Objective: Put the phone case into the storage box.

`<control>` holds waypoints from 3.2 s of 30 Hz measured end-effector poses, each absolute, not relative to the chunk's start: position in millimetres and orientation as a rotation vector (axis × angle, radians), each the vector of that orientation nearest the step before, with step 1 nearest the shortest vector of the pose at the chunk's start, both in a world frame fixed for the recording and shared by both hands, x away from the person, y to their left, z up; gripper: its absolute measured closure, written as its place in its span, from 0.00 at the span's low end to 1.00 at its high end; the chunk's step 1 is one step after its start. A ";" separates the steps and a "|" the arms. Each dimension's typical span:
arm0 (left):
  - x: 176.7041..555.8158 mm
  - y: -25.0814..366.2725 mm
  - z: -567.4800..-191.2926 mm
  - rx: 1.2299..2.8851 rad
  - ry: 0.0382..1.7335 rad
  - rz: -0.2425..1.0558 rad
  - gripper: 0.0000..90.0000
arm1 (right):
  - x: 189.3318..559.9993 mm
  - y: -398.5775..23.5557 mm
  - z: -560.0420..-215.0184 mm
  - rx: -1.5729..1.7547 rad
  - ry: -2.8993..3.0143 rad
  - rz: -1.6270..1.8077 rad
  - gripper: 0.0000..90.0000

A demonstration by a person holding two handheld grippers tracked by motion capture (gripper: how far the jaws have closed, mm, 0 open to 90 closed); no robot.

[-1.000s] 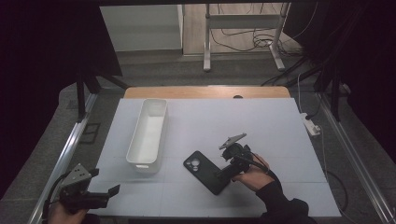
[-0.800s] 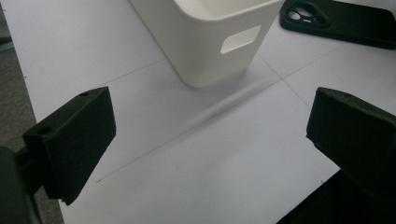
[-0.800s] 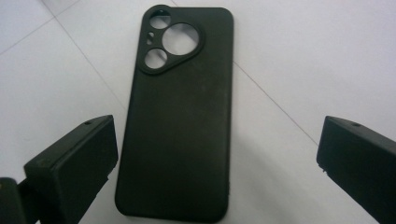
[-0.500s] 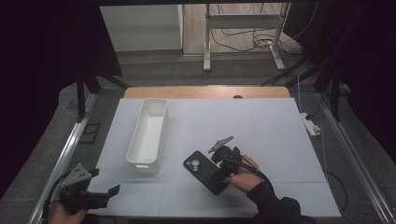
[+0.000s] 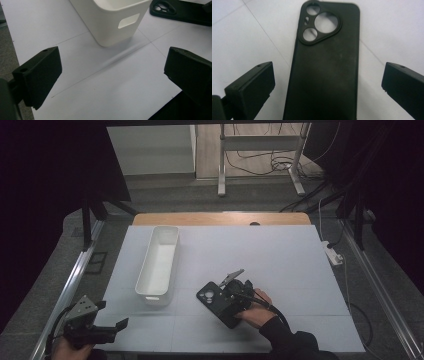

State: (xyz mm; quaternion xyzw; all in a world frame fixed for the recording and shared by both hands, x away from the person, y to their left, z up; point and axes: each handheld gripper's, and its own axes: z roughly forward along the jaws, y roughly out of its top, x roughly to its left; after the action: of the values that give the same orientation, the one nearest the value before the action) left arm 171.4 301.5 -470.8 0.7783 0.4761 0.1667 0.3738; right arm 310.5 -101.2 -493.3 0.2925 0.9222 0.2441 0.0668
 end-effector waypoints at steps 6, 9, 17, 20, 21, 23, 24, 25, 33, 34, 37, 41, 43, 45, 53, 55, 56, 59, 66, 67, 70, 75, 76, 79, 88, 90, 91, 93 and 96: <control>171.4 301.5 -470.9 1.991 1.220 0.428 0.02 | 308.8 -99.2 -507.3 0.866 2.800 0.666 0.00; 171.5 301.4 -470.9 1.993 1.219 0.426 0.02 | 308.6 -98.9 -511.9 0.864 2.800 0.649 0.00; 171.5 301.5 -470.9 1.993 1.219 0.426 0.02 | 307.5 -96.5 -521.8 0.850 2.796 0.589 0.00; 171.6 301.5 -470.9 1.991 1.223 0.428 0.02 | 306.5 -97.1 -522.4 0.851 2.791 0.594 0.00; 171.5 301.6 -470.9 1.990 1.223 0.428 0.02 | 306.4 -97.1 -522.4 0.860 2.791 0.596 0.00; 171.4 301.4 -470.8 1.991 1.224 0.431 0.02 | 305.7 -96.9 -522.5 0.866 2.783 0.591 0.00; 171.3 301.3 -470.7 1.993 1.223 0.432 0.02 | 305.7 -96.9 -522.5 0.868 2.784 0.588 0.00; 171.1 301.0 -470.6 1.994 1.222 0.437 0.02 | 305.9 -96.9 -522.5 0.866 2.785 0.588 0.00; 171.6 301.7 -470.7 1.989 1.231 0.427 0.04 | 305.5 -97.5 -515.4 0.906 2.800 0.551 0.15; 171.8 301.8 -470.7 1.992 1.229 0.424 0.04 | 306.3 -97.1 -514.9 0.905 2.806 0.545 0.15; 172.1 300.5 -470.7 2.003 1.226 0.428 0.04 | 306.9 -97.8 -514.4 0.889 2.814 0.545 0.16; 172.5 298.5 -470.7 2.019 1.224 0.437 0.03 | 306.8 -100.6 -513.7 0.868 2.821 0.562 0.16; 172.2 297.8 -470.5 2.023 1.220 0.445 0.02 | 306.4 -101.4 -513.5 0.865 2.824 0.570 0.16; 171.5 297.7 -470.1 2.024 1.212 0.448 0.02 | 306.6 -103.0 -512.0 0.862 2.826 0.592 0.16; 173.2 291.3 -468.4 2.051 1.190 0.462 0.00 | 305.3 -111.4 -500.1 0.842 2.801 0.710 0.16; 174.8 288.4 -467.2 2.047 1.184 0.459 0.00 | 305.0 -113.8 -497.3 0.843 2.790 0.734 0.16; 175.8 286.4 -466.7 2.046 1.180 0.458 0.00 | 305.3 -115.6 -495.4 0.841 2.789 0.753 0.16; 178.4 280.8 -463.8 2.043 1.162 0.454 0.00 | 305.3 -119.7 -491.0 0.843 2.784 0.789 0.17; 184.3 268.5 -455.7 2.024 1.105 0.421 0.00 | 304.1 -129.9 -479.0 0.841 2.742 0.866 0.17; 186.1 266.4 -454.4 2.023 1.095 0.414 0.00 | 303.7 -131.0 -477.6 0.841 2.740 0.874 0.17; 189.7 263.2 -451.3 2.015 1.075 0.404 0.00 | 302.7 -134.8 -473.3 0.843 2.729 0.902 0.17; 200.7 255.7 -443.1 1.998 1.016 0.381 0.00 | 301.4 -143.4 -465.2 0.838 2.706 0.959 0.17; 200.7 255.7 -443.1 1.998 1.016 0.381 0.00 | 301.0 -144.6 -463.9 0.835 2.702 0.965 0.17; 208.1 249.4 -439.2 2.001 0.967 0.360 0.00 | 299.5 -148.0 -460.8 0.852 2.690 0.996 0.17; 225.6 229.2 -429.0 2.015 0.850 0.317 0.00 | 295.0 -159.1 -451.2 0.848 2.665 1.074 0.17; 230.5 223.0 -427.3 2.022 0.815 0.305 0.00 | 293.8 -161.5 -449.8 0.843 2.666 1.095 0.17; 233.1 219.4 -426.5 2.027 0.798 0.300 0.00 | 293.1 -162.5 -449.3 0.845 2.664 1.098 0.17; 235.0 216.4 -426.0 2.032 0.785 0.300 0.00 | 292.3 -163.7 -448.7 0.844 2.660 1.102 0.17; 241.7 207.3 -424.5 2.048 0.745 0.298 0.00 | 290.4 -167.5 -446.5 0.837 2.656 1.123 0.17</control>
State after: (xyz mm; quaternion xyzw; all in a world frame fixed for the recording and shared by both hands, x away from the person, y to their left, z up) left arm 241.7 207.3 -424.5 0.8298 0.3019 0.1207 0.4536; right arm 290.4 -167.5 -446.5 0.2781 0.8823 0.3732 0.0694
